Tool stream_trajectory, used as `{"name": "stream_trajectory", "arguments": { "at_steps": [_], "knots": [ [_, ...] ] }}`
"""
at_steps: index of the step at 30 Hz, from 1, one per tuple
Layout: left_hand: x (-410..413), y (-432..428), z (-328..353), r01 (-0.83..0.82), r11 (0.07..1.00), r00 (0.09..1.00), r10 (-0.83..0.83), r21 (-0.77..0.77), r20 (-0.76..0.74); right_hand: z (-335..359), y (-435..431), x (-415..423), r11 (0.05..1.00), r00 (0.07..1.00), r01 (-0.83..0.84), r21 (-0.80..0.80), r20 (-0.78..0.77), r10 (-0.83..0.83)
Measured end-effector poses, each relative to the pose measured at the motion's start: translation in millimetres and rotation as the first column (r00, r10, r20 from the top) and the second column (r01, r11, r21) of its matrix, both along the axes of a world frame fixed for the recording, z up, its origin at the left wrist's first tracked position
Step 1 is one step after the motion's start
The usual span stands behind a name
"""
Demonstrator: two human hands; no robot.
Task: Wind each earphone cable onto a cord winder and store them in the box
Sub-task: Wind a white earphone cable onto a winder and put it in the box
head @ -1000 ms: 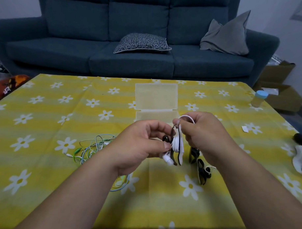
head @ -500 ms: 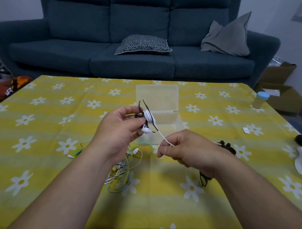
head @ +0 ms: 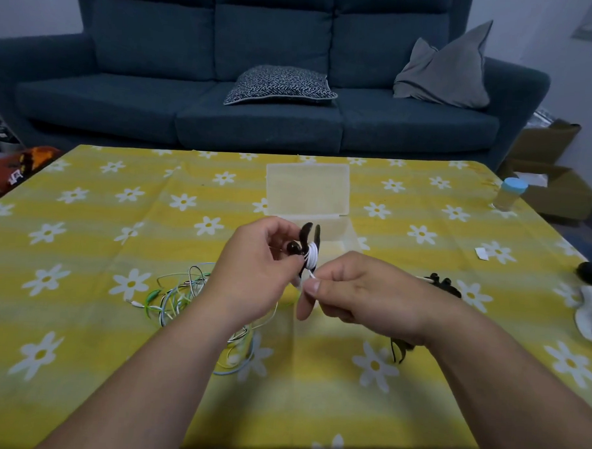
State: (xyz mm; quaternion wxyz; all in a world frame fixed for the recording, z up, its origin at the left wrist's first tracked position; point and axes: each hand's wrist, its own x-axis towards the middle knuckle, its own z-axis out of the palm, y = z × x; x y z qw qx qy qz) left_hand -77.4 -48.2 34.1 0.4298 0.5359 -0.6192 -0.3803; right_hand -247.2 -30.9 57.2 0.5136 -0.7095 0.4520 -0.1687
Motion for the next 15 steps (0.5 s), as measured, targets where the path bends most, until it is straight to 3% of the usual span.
{"name": "stream_trajectory", "arguments": {
  "at_steps": [4,7,12,15],
  "knots": [
    [-2,0,-7,0.056,0.998,0.986,-0.053,-0.020,0.159,7,-3,-3,0.983,0.985,0.157,-0.091,0.090,-0.149],
    [-4,2,-5,0.109,0.994,0.981,-0.109,0.008,0.163,9,-8,-10,0.926,0.931,0.343,-0.160,0.190,-0.312],
    [-8,8,3,0.278,0.953,0.957,-0.264,0.119,-0.120,4,-16,-17,0.791,0.849,0.528,-0.309,0.180,-0.496],
    [-11,10,3,0.371,0.917,0.900,-0.316,0.147,-0.299,0,-19,-19,0.765,0.817,0.576,-0.287,0.181,-0.548]
  ]
}}
